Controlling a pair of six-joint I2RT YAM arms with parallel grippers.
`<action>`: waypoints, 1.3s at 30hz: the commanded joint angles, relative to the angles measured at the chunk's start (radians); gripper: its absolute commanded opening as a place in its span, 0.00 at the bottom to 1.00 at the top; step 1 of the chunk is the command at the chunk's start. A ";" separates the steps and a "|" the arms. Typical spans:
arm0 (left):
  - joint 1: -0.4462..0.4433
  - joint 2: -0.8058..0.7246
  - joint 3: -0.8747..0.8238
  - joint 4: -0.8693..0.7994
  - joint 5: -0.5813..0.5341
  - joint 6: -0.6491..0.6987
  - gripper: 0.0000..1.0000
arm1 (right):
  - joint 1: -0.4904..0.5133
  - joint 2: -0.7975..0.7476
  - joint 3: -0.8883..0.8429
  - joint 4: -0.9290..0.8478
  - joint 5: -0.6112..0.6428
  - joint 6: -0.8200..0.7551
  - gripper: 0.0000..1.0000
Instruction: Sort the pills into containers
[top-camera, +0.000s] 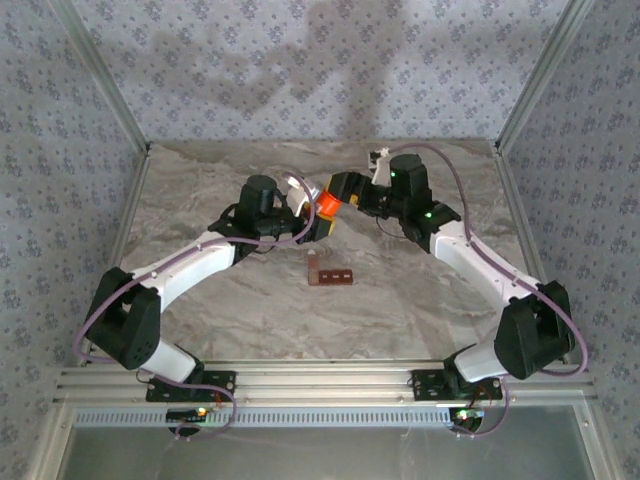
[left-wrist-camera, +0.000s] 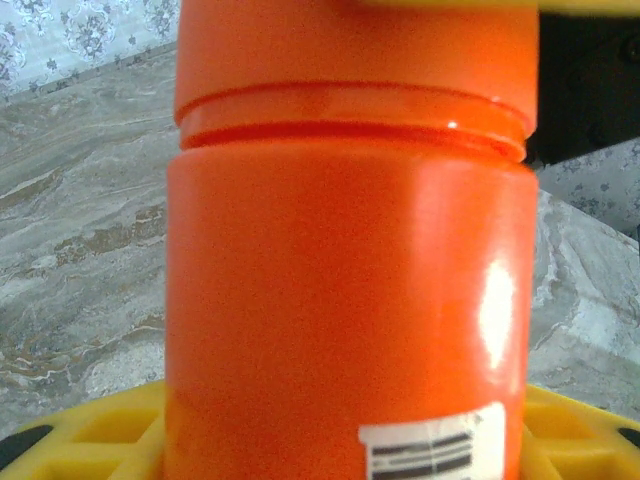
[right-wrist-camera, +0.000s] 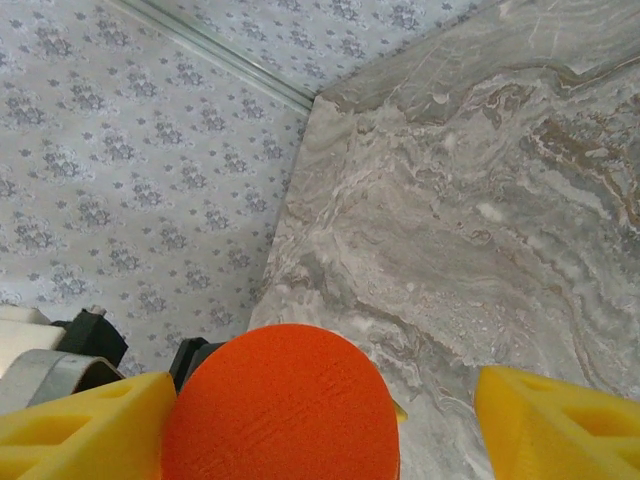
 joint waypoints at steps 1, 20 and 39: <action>-0.004 0.006 0.037 0.012 0.028 0.010 0.01 | 0.012 0.010 0.030 -0.008 0.014 -0.012 0.74; 0.040 -0.016 -0.004 0.208 0.182 -0.209 0.00 | -0.134 0.023 -0.243 0.688 -0.354 0.023 0.64; -0.014 -0.011 0.063 -0.079 -0.052 0.071 0.00 | -0.084 -0.064 -0.054 0.074 0.049 0.036 0.86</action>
